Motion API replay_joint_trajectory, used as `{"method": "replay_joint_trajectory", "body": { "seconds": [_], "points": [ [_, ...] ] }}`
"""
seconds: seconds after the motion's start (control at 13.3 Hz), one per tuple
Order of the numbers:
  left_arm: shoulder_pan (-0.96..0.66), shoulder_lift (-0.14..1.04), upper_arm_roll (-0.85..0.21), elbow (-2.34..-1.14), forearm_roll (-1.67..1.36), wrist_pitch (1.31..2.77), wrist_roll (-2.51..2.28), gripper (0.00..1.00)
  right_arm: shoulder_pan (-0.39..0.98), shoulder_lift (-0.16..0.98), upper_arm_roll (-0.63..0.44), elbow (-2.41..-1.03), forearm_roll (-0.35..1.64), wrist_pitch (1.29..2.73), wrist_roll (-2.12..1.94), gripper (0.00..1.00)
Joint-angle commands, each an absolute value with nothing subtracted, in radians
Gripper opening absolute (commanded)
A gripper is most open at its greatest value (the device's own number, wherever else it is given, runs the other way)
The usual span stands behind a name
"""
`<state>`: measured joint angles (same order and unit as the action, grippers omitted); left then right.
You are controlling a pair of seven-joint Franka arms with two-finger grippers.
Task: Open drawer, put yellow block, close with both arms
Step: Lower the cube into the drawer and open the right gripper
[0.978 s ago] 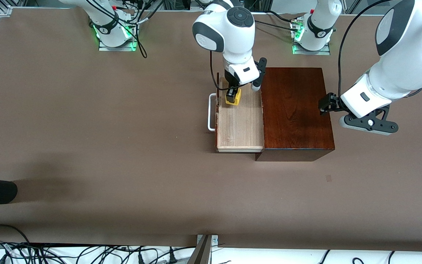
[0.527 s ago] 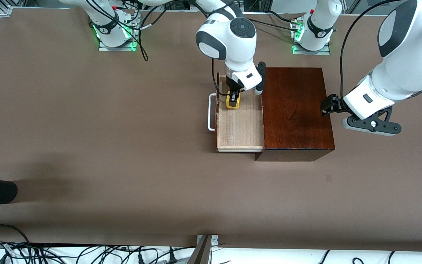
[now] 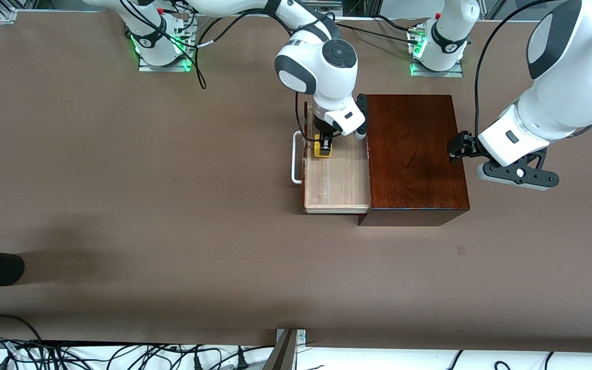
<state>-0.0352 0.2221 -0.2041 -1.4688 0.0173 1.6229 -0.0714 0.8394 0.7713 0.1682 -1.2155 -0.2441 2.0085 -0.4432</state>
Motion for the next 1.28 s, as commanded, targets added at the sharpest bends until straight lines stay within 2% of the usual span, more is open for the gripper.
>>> {"method": "replay_joint_trajectory", "body": {
  "seconds": [0.0,0.23,0.3,0.38,0.6,0.75,1.2],
  "points": [
    [-0.038,0.236,-0.209,-1.439,0.044,1.6,-0.069,1.0,0.831,0.787,0.167,-1.189,-0.261,2.0,-0.483,0.0],
    [-0.038,0.235,-0.209,-1.439,0.044,1.597,-0.069,1.0,0.816,0.788,0.166,-1.189,-0.261,2.003,-0.502,0.02],
    [-0.038,0.235,-0.209,-1.439,0.043,1.595,-0.071,1.0,0.816,0.787,0.166,-1.189,-0.259,2.003,-0.491,0.53],
    [-0.04,0.235,-0.209,-1.439,0.043,1.595,-0.074,1.0,0.816,0.787,0.166,-1.187,-0.256,2.009,-0.485,1.0],
    [-0.041,0.235,-0.21,-1.439,0.041,1.595,-0.075,1.0,0.813,0.758,0.16,-1.178,-0.25,1.993,-0.463,1.0],
    [-0.041,0.235,-0.21,-1.437,0.041,1.595,-0.075,1.0,0.772,0.7,0.16,-1.177,-0.247,1.977,-0.453,1.0],
    [-0.038,0.235,-0.209,-1.437,0.041,1.595,-0.069,1.0,0.557,0.525,0.16,-1.178,-0.215,1.936,-0.403,1.0]
  ]
}}
